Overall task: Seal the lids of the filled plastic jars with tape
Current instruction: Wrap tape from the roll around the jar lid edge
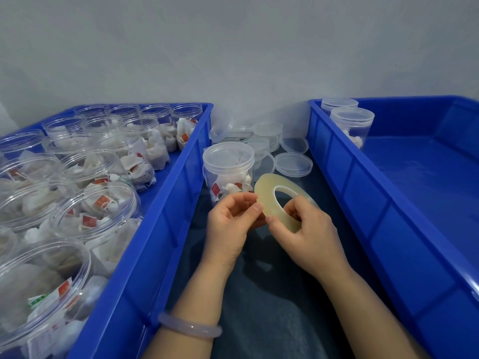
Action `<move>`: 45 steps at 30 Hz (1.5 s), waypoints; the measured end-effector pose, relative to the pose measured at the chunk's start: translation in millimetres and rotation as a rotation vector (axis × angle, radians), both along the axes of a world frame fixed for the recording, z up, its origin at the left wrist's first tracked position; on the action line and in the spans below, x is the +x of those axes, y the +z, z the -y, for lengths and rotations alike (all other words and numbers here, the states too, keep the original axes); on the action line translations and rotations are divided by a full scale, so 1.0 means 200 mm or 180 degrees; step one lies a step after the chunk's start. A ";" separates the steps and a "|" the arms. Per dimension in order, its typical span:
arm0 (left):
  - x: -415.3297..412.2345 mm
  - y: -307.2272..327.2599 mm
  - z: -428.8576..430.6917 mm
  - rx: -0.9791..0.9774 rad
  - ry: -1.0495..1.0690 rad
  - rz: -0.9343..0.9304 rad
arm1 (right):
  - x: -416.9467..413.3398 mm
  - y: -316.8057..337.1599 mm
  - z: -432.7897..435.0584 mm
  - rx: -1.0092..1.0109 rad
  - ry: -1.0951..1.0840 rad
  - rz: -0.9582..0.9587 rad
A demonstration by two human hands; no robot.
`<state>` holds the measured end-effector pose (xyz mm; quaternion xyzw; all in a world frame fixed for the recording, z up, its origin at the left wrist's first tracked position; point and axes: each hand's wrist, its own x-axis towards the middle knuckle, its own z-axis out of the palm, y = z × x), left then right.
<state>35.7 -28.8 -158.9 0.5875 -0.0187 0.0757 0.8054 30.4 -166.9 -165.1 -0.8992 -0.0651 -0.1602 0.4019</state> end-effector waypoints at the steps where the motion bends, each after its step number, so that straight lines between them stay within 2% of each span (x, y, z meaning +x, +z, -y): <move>1: 0.00 0.00 0.00 0.0021 -0.0027 -0.0011 | 0.00 0.00 0.00 -0.0004 0.0002 -0.0002; 9: 0.00 0.00 0.00 0.0044 0.0005 0.0014 | 0.00 0.00 0.00 0.0080 -0.0002 0.0004; 14: -0.01 0.00 -0.01 0.0283 -0.0064 0.0013 | 0.01 -0.01 0.00 0.0032 -0.0003 -0.0007; 23: -0.01 0.01 0.00 0.0206 0.0170 0.0059 | 0.00 0.00 -0.01 0.0055 -0.0011 0.0000; 28: 0.00 0.00 0.00 0.0156 -0.0044 -0.0042 | 0.00 0.01 0.00 -0.0021 -0.0058 0.0031; 39: 0.00 -0.02 -0.01 0.0284 0.0256 0.0087 | -0.01 0.01 -0.01 0.0047 -0.0082 0.0045; 45: 0.01 -0.02 -0.03 0.0383 0.0086 0.0150 | -0.01 0.01 -0.01 0.0147 -0.0055 -0.0011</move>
